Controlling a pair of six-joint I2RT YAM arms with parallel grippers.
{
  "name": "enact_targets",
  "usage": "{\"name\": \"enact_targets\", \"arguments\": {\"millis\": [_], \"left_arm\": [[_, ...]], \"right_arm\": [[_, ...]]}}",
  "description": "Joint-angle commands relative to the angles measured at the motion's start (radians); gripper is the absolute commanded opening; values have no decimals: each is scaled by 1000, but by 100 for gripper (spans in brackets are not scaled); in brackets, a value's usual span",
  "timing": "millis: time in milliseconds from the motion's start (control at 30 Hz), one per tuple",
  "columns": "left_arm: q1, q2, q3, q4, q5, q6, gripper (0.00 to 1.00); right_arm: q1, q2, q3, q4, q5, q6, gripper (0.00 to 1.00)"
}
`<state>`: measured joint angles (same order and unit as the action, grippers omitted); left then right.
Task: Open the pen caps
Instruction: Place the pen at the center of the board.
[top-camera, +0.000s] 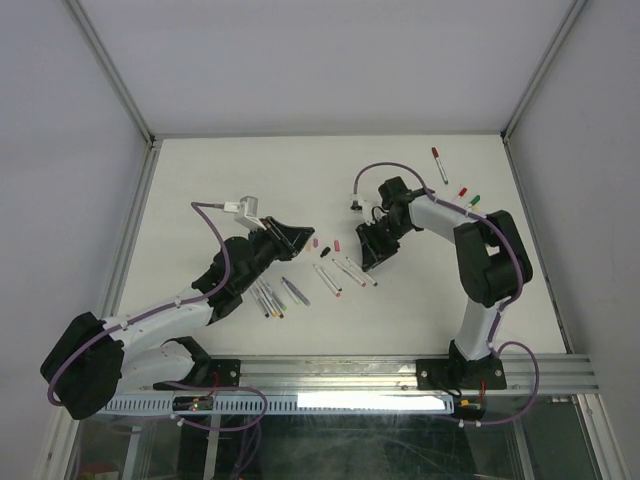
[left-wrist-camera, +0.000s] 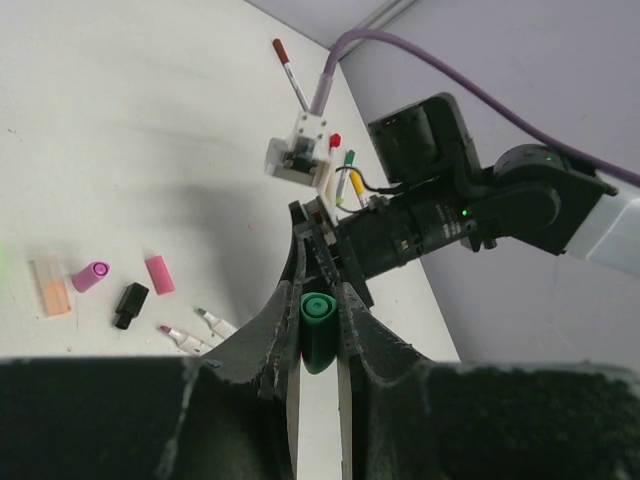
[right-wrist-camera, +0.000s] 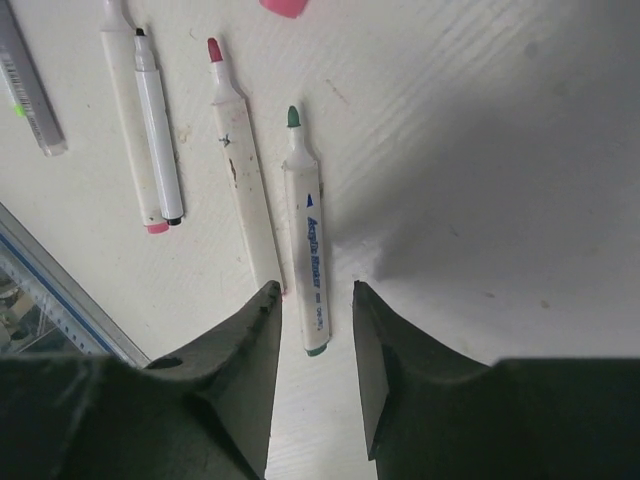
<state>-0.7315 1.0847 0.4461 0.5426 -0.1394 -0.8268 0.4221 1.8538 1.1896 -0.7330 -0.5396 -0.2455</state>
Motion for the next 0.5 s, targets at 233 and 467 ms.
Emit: {"name": "enact_targets", "arguments": {"millis": [233,467], "left_arm": [[-122,111,67,-23,-100,21,0],[-225,216,173,-123,-227,62,0]], "right_arm": [[-100,-144,37,-5,-108,-53,37],[-174,-182,29,7,-125,-57,37]]}}
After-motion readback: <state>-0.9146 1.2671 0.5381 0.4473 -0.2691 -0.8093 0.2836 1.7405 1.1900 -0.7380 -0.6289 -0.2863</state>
